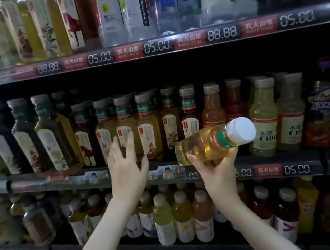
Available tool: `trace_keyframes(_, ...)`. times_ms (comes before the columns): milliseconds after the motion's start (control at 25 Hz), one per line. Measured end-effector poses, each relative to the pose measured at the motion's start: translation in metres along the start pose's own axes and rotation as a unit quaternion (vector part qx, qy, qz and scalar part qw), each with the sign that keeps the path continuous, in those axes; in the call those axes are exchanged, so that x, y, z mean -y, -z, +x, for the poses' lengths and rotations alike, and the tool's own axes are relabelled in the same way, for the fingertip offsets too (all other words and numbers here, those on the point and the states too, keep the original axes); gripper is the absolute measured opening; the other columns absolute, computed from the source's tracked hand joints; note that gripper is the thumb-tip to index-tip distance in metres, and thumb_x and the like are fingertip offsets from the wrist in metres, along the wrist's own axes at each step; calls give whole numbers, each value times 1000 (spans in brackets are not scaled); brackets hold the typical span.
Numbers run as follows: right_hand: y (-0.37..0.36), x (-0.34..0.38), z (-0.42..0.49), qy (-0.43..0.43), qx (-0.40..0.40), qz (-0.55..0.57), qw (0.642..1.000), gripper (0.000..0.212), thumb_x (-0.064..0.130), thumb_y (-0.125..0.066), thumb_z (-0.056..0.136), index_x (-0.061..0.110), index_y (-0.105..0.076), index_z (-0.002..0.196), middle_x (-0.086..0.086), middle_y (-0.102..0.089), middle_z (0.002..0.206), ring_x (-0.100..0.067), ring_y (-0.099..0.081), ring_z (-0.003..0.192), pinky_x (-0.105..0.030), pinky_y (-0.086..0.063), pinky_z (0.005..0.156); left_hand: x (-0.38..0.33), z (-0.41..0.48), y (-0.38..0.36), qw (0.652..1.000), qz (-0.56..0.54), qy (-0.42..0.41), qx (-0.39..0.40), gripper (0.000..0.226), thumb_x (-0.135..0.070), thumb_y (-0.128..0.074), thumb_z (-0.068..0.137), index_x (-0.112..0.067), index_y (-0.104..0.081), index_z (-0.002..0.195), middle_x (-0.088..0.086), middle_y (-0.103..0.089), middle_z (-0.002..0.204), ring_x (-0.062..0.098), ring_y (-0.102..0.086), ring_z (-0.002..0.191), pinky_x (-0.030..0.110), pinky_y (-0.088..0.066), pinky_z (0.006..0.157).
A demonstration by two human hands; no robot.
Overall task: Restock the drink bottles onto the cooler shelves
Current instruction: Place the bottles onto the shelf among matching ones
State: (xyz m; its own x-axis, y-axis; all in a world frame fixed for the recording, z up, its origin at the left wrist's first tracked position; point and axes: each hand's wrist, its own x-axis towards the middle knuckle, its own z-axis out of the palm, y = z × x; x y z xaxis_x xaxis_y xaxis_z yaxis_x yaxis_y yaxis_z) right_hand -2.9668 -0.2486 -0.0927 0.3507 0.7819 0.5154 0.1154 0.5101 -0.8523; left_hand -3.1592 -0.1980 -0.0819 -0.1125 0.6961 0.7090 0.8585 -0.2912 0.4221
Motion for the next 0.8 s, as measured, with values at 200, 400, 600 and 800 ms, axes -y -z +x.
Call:
trace_keyframes(200,-54,-1,22,5,-50,-106,993,84,33,-80,71,23,-26,136,3,-54,126,-12,-54,116,-19,-40,95,25,35,-21,987,49,-156,-9,70,-39,-49,92,-27,-14,152,19,-22,154,33,-6,145,59,-1,113)
trace_keyframes(400,-95,-9,47,-25,-51,-241,969,93,53,-76,71,26,-25,143,0,-50,136,-19,-49,126,-34,-43,103,50,71,-31,972,64,-222,-35,66,-42,-45,91,-24,-21,151,21,-36,146,33,-4,145,62,5,107)
trace_keyframes(600,-120,-1,65,8,-88,-373,924,94,46,-75,76,15,-20,146,-10,-31,146,-24,-27,139,-39,-33,110,55,93,-43,956,74,-280,-37,66,-44,-46,89,-25,-27,149,17,-37,147,30,-7,145,59,9,110)
trace_keyframes(800,-122,-13,54,51,-19,-453,890,102,38,-67,86,41,15,147,-14,-16,150,-32,-12,143,-44,-32,110,53,97,-56,959,49,-276,-33,65,-43,-44,85,-21,-34,146,18,-42,143,31,-19,142,57,6,111)
